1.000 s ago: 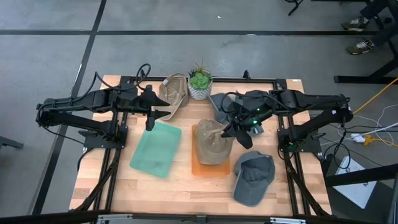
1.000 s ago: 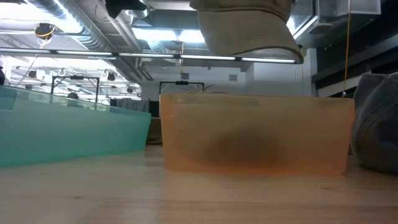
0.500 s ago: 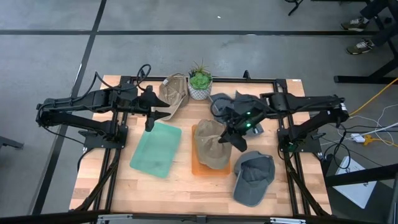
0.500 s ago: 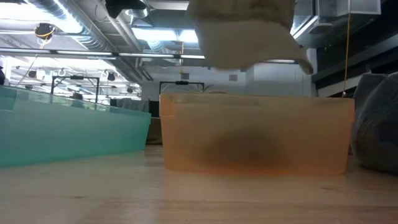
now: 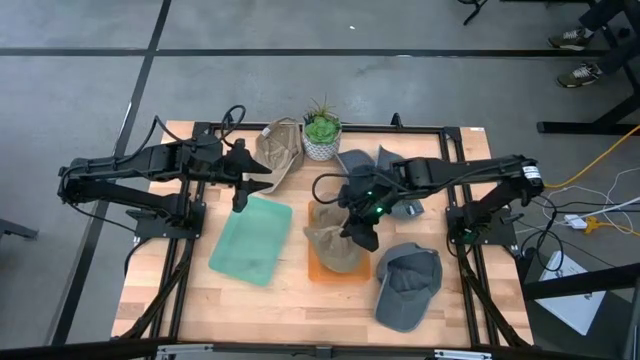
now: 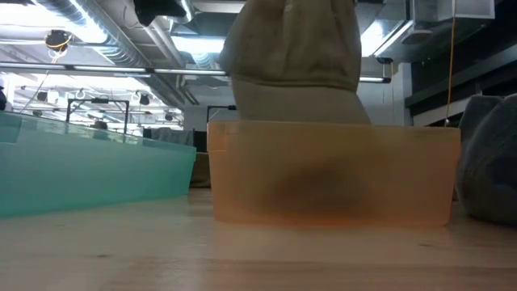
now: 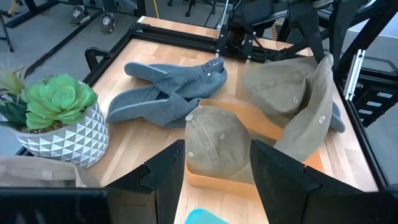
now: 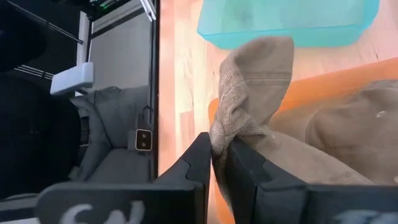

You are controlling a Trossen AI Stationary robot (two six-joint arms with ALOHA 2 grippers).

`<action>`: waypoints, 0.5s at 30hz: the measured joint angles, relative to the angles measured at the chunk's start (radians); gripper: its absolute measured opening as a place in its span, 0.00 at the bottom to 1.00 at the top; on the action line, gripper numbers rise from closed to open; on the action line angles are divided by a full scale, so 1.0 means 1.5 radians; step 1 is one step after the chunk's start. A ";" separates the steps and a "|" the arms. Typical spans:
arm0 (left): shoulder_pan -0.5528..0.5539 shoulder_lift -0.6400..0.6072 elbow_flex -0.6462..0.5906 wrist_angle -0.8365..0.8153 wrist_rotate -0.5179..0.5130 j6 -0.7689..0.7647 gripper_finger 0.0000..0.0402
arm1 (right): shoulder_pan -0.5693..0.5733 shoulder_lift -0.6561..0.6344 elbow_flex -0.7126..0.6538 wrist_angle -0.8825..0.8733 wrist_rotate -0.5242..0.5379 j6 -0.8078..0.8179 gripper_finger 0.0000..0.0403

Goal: Pick & Place hat
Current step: Put the left brown cap into the orange bin

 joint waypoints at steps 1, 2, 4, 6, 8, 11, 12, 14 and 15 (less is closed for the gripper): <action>0.000 0.000 0.000 -0.005 0.000 0.000 0.44 | 0.000 0.003 0.000 0.001 0.000 0.001 0.09; 0.000 0.000 0.000 -0.010 0.000 0.000 0.44 | 0.000 0.006 0.000 0.001 0.000 0.004 0.09; 0.000 0.000 0.000 -0.016 0.000 0.000 0.44 | 0.000 0.008 0.000 -0.001 0.000 0.019 0.09; 0.000 0.000 0.000 -0.021 0.000 0.000 0.44 | 0.000 0.008 -0.006 0.003 0.001 0.032 0.09; 0.000 0.000 0.000 -0.024 0.000 0.000 0.44 | 0.000 0.008 -0.017 0.004 0.005 0.045 0.09; 0.000 0.000 -0.008 -0.019 -0.001 0.000 0.44 | -0.003 0.008 -0.035 0.003 0.007 0.053 0.09; 0.000 0.000 -0.011 -0.023 -0.001 0.001 0.44 | -0.004 0.008 -0.044 0.012 0.007 0.056 0.09; 0.000 0.000 -0.019 -0.022 -0.002 0.008 0.44 | -0.010 0.007 -0.064 0.026 0.007 0.069 0.09; 0.000 0.000 -0.022 -0.022 -0.004 0.013 0.44 | -0.013 0.008 -0.072 0.025 0.007 0.070 0.09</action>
